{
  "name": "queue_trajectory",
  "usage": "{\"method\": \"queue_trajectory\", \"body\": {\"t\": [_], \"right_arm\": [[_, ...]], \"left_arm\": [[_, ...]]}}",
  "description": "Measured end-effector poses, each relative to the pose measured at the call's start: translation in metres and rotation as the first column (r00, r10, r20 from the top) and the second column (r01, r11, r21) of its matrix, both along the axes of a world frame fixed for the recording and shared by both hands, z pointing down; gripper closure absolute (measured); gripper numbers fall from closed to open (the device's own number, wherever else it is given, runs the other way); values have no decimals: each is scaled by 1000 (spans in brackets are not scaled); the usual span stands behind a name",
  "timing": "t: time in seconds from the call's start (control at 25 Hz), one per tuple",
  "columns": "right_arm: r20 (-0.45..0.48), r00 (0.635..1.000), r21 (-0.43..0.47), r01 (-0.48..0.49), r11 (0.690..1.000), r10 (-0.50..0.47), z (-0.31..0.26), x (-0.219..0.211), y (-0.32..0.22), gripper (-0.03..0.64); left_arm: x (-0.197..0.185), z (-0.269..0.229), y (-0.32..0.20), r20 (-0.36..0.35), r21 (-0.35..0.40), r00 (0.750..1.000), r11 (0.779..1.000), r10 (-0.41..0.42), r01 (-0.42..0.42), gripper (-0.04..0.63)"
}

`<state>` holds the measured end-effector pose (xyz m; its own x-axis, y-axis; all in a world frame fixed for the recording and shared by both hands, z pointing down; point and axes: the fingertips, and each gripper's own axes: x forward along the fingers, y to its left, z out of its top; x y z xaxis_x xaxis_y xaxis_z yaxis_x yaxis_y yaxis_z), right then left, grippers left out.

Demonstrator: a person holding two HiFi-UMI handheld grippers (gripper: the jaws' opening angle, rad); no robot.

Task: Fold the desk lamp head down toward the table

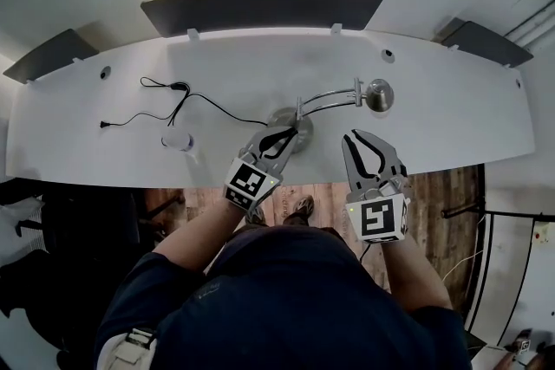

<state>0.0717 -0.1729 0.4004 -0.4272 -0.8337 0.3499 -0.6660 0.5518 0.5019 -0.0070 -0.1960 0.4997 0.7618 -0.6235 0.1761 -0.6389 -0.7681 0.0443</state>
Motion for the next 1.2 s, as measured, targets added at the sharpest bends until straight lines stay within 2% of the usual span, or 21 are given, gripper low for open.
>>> {"method": "queue_trajectory", "body": {"t": [0.16,0.36,0.52,0.72,0.88,1.0,1.12,1.2], "right_arm": [[-125,992,47,-25,999,30,-3,3,-15,525],[-312,948,96,-35,995,64,1,9,-29,465],[-452,887,147,-29,989,93,5,11,-40,436],[-597,791,210,-4,978,132,10,10,-49,427],[-680,713,260,17,966,171,13,10,-59,428],[-719,670,272,29,962,183,17,10,-67,428],[-726,655,297,25,955,209,16,10,-72,442],[-712,666,314,15,949,225,12,10,-74,494]], "left_arm": [[-1,18,-14,25,-17,1000,1000,1,-1,524],[2,38,-30,62,-27,998,1000,16,-15,468],[10,49,-41,70,-26,997,999,26,-25,454],[19,54,-53,51,-7,999,1000,18,-18,454],[22,53,-59,50,-4,999,1000,12,-12,454],[25,58,-64,61,-3,998,1000,10,-10,454],[30,58,-68,54,-3,999,1000,2,-2,457],[32,58,-70,53,-10,999,1000,1,-1,472]]}}
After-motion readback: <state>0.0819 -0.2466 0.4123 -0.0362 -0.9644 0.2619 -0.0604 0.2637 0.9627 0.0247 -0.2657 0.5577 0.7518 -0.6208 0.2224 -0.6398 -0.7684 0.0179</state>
